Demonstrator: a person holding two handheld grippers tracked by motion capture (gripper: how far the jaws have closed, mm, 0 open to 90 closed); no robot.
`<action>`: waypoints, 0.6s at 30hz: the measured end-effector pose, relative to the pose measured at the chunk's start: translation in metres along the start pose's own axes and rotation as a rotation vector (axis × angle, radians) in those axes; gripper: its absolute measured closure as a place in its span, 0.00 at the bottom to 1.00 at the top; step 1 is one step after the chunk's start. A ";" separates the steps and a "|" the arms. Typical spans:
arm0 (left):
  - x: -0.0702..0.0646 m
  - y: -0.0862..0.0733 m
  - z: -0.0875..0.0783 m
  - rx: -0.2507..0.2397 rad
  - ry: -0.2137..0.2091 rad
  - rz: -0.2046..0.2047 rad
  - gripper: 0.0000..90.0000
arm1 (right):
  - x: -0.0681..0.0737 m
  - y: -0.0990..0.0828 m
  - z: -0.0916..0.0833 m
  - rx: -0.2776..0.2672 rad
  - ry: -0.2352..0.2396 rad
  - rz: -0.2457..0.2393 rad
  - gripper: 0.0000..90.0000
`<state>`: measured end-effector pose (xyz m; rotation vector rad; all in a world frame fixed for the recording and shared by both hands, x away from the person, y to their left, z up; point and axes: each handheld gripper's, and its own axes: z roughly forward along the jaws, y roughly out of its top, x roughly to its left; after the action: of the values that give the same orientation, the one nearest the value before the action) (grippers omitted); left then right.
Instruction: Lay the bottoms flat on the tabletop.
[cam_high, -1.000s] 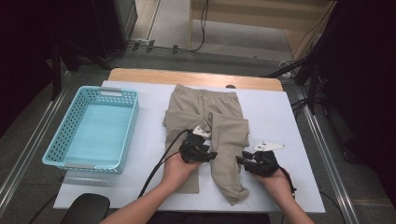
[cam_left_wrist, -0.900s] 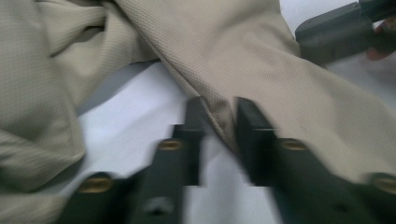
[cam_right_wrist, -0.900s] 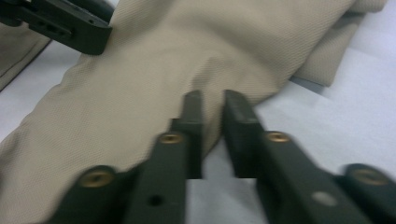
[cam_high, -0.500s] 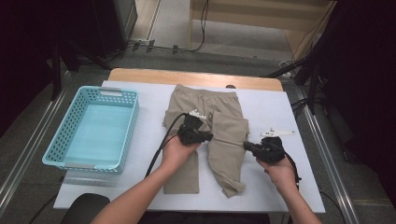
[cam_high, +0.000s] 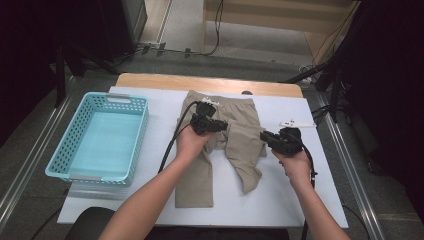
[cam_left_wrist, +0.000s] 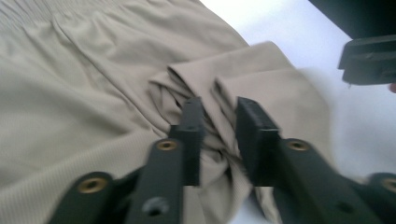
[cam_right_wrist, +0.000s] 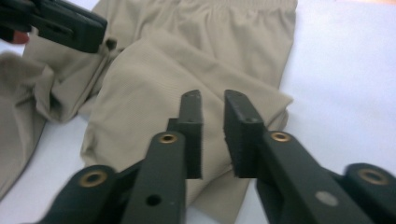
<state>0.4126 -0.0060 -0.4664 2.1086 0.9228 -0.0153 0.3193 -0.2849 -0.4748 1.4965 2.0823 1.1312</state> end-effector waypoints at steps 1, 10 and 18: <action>-0.001 -0.002 -0.002 0.005 0.002 0.007 0.76 | 0.001 -0.004 -0.002 -0.004 0.002 -0.019 0.75; -0.009 -0.020 -0.023 0.022 -0.045 0.033 0.62 | 0.021 -0.035 -0.030 0.043 0.055 -0.067 0.63; -0.013 -0.035 -0.047 -0.027 -0.059 0.065 0.51 | 0.036 -0.074 -0.027 0.157 0.123 -0.081 0.60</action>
<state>0.3683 0.0322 -0.4550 2.1005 0.8147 -0.0315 0.2397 -0.2730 -0.5081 1.4274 2.3415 1.0767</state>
